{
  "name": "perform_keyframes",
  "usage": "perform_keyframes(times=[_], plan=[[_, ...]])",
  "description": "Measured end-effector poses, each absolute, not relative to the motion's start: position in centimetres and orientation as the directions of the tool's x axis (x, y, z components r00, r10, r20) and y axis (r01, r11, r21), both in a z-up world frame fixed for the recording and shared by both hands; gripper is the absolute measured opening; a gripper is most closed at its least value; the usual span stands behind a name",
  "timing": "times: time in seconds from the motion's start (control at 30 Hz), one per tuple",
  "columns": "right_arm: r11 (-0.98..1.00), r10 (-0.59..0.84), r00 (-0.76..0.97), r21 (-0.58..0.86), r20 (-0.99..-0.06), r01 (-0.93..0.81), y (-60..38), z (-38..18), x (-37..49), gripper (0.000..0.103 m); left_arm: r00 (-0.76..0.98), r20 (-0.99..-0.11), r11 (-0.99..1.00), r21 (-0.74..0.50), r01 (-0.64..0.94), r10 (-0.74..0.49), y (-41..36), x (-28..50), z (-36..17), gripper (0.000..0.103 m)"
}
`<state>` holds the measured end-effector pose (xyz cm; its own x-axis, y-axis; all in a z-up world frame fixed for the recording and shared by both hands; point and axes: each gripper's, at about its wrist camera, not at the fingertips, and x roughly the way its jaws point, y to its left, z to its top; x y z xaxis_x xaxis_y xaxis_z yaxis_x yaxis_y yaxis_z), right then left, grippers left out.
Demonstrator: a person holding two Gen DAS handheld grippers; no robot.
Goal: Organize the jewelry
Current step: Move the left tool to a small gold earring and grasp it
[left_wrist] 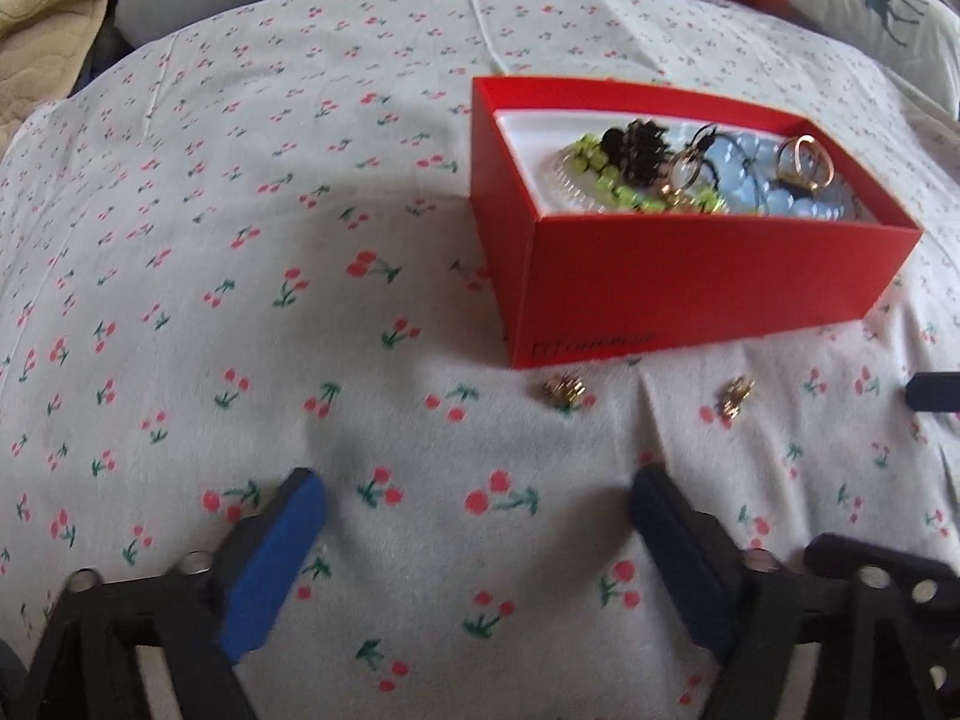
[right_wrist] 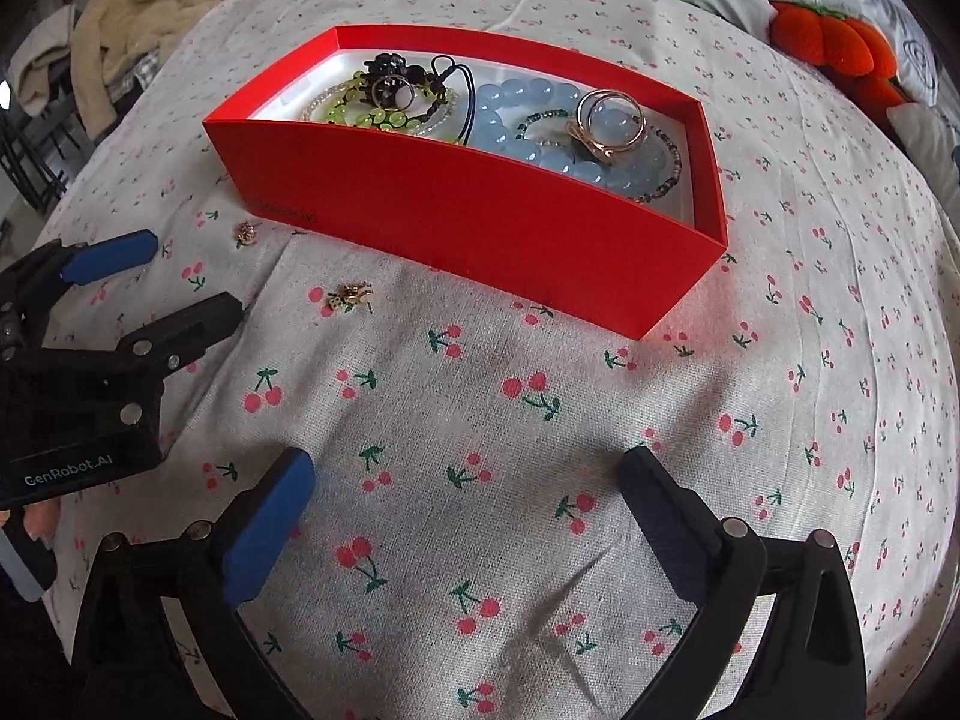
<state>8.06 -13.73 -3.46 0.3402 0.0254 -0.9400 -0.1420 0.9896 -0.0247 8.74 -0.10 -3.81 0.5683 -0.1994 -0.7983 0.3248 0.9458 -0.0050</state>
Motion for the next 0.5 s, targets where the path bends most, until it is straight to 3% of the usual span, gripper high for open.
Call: perform_keyframes(times=[0.13, 0.3, 0.5], plan=[[0.99, 0.027, 0.338, -0.022, -0.941, -0.142, -13.8, -3.5, 8.3, 0.103, 0.553, -0.797, 0.935, -0.041, 0.352, -0.243, -0.9, 9.0, -3.7, 0.062], [0.989, 0.029, 0.334, -0.023, -0.942, -0.149, -13.8, -3.5, 8.4, 0.103, 0.543, -0.797, 0.927, -0.053, 0.371, -0.263, -1.9, 9.3, -3.6, 0.049], [0.988, 0.032, 0.334, -0.02, -0.942, -0.151, -13.9, -3.5, 8.5, 0.103, 0.541, -0.801, 0.926, -0.044, 0.375, -0.257, -2.4, 9.4, -3.6, 0.02]])
